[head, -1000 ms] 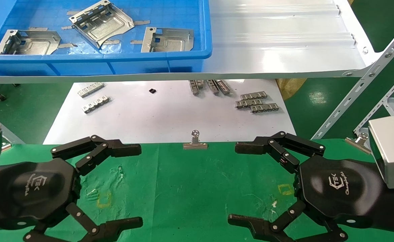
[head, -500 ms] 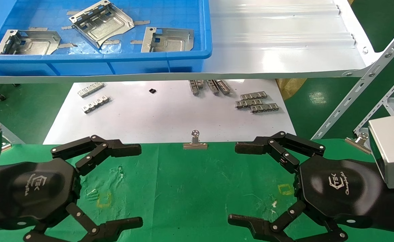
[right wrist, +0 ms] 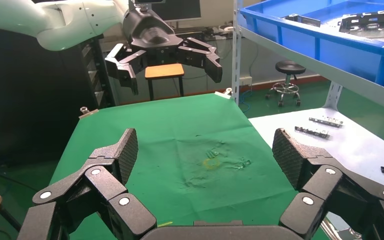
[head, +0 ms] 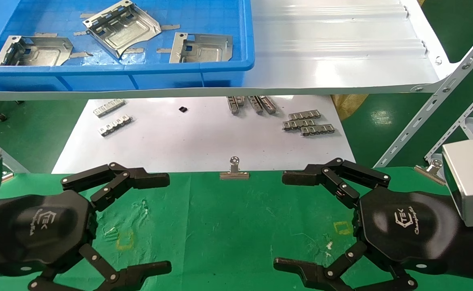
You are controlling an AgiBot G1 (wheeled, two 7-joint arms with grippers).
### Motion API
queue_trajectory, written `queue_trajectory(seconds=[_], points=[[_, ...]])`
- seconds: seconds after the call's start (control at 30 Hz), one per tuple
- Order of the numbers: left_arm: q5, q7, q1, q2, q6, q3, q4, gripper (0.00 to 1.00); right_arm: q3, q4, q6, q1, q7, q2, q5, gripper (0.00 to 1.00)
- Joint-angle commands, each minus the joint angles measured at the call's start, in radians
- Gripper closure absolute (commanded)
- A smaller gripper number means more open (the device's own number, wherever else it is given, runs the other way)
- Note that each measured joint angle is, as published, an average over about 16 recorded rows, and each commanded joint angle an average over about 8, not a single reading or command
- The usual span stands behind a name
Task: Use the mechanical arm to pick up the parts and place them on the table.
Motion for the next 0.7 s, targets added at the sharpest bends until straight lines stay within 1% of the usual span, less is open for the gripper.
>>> queue_trajectory(seconds=[0.03, 0.13, 0.17, 0.7], points=[[0.0, 0.0, 0.0, 0.0, 0.0, 0.0, 0.0, 0.0, 0.0, 0.0, 0.0, 0.0, 0.0, 0.0, 0.0, 0.59], [0.0, 0.0, 0.0, 0.0, 0.0, 0.0, 0.0, 0.0, 0.0, 0.0, 0.0, 0.0, 0.0, 0.0, 0.0, 0.97], [0.0, 0.0, 0.0, 0.0, 0.0, 0.0, 0.0, 0.0, 0.0, 0.0, 0.0, 0.0, 0.0, 0.0, 0.0, 1.0], [0.0, 0.0, 0.0, 0.0, 0.0, 0.0, 0.0, 0.0, 0.0, 0.0, 0.0, 0.0, 0.0, 0.0, 0.0, 1.0]])
